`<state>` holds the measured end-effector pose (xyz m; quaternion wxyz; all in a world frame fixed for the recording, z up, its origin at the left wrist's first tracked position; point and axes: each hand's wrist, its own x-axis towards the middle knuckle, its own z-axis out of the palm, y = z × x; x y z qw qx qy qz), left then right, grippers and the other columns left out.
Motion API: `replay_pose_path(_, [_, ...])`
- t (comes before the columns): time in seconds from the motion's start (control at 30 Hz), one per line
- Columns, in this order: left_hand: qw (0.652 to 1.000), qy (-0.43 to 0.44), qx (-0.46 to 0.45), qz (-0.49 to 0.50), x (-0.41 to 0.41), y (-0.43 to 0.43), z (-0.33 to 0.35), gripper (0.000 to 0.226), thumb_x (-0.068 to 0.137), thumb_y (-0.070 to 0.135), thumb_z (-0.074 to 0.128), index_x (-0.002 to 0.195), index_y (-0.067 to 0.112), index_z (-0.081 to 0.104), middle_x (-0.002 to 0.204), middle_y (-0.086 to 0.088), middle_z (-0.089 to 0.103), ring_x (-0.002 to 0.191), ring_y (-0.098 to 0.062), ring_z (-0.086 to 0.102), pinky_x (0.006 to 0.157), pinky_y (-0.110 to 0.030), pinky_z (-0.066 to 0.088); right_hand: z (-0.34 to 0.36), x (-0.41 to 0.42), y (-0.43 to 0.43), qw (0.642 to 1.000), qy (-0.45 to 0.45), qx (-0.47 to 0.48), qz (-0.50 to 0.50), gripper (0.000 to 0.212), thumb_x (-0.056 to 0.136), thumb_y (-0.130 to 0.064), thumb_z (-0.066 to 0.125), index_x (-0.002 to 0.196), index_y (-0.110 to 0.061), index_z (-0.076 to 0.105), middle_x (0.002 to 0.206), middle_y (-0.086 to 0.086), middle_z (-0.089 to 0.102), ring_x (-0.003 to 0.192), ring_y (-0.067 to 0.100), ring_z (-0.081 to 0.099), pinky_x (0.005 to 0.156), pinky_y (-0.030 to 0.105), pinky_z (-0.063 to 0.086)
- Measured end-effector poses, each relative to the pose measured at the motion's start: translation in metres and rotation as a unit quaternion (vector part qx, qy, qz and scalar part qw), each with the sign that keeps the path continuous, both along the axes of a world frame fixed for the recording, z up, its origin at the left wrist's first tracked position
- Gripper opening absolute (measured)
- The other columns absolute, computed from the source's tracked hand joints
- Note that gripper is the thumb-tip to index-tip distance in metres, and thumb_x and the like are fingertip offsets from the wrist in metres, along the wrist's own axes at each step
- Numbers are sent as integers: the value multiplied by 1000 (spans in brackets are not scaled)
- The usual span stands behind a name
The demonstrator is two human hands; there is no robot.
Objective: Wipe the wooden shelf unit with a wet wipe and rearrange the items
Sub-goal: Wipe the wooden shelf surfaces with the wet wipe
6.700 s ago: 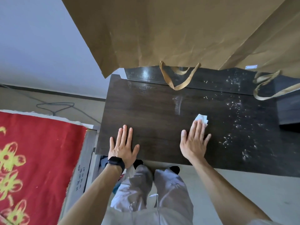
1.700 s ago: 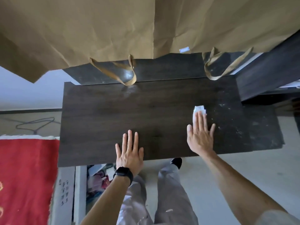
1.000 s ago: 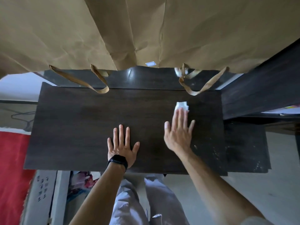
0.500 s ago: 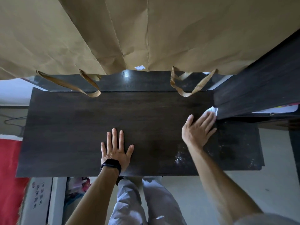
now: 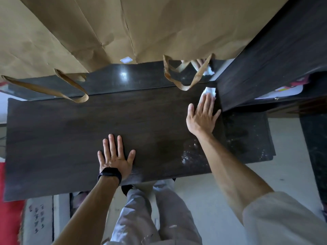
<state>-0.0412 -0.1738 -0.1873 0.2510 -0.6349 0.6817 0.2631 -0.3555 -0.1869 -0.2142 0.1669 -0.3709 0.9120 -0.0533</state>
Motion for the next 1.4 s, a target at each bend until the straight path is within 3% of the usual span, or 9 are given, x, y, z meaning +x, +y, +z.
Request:
replay_pose_path(0.2, [1000, -1, 9, 3, -1, -1, 3, 77, 94, 68, 8, 148, 27, -29, 145, 4, -47, 145, -23, -33, 120, -50, -10, 2, 19, 91, 999, 22, 13, -29, 70, 101, -55, 8, 158, -15, -2, 167, 4, 0, 154, 21, -2, 119, 63, 6])
replay_pose_path(0.33, [1000, 14, 2, 5, 0, -1, 1, 76, 94, 69, 8, 145, 29, -32, 146, 5, -46, 145, -23, -32, 120, -50, -10, 3, 17, 64, 999, 21, 30, -10, 72, 101, -56, 8, 158, -13, -2, 167, 7, -2, 154, 24, -5, 120, 63, 5])
replay_pose_path(0.5, [1000, 22, -8, 0, 2, 0, -2, 76, 95, 68, 11, 145, 29, -30, 153, 2, -40, 146, -23, -30, 120, -50, -10, 4, 79, 3, 993, 6, -11, 116, 69, 101, -51, 13, 158, -14, 3, 167, 3, -3, 153, 21, -10, 121, 59, -2])
replay_pose_path(0.67, [1000, 21, 1, -5, 4, -2, -3, 79, 94, 69, 10, 151, 27, -25, 152, 2, -42, 145, -23, -32, 120, -51, -11, 7, 133, 81, 962, -12, -20, 271, 66, 104, -49, 22, 159, -19, 1, 167, -4, -7, 152, 13, -12, 121, 60, 6])
replay_pose_path(0.83, [999, 34, 6, -12, 7, -1, -2, 78, 94, 68, 8, 150, 27, -28, 153, -1, -42, 144, -24, -33, 119, -52, -12, 8, 12, 120, 999, 6, 46, 10, 64, 103, -51, 11, 158, -23, -7, 167, -2, -9, 153, 17, -9, 120, 62, 3])
replay_pose_path(0.97, [999, 41, 3, -14, 8, 0, -3, 77, 95, 68, 7, 149, 27, -29, 153, -1, -42, 144, -25, -33, 118, -52, -13, 4, 17, 121, 997, 17, 42, -58, 69, 102, -52, 13, 158, -16, -3, 167, 4, -4, 154, 23, -4, 119, 65, 8])
replay_pose_path(1.13, [999, 45, -7, -21, 9, 0, -6, 78, 95, 67, 9, 150, 26, -27, 155, -2, -40, 145, -25, -33, 118, -53, -13, 5, 120, 95, 992, 19, 11, 121, 69, 102, -53, 14, 158, -16, -1, 166, 3, -9, 153, 21, -13, 121, 57, -3])
replay_pose_path(1.27, [998, 49, -4, -26, 11, 0, -5, 79, 95, 67, 13, 150, 27, -28, 154, 0, -41, 144, -23, -35, 117, -53, -14, 8, 194, 105, 964, -6, -10, 264, 67, 104, -48, 23, 159, -16, 2, 167, 0, -8, 153, 18, -13, 122, 57, 6])
replay_pose_path(1.4, [998, 53, -5, -33, 12, -1, -7, 79, 95, 67, 13, 151, 27, -26, 154, -1, -41, 144, -24, -34, 118, -54, -13, 7, 156, 144, 965, -9, -1, 263, 64, 104, -46, 23, 159, -21, 2, 167, -5, -5, 153, 13, -9, 120, 60, 11])
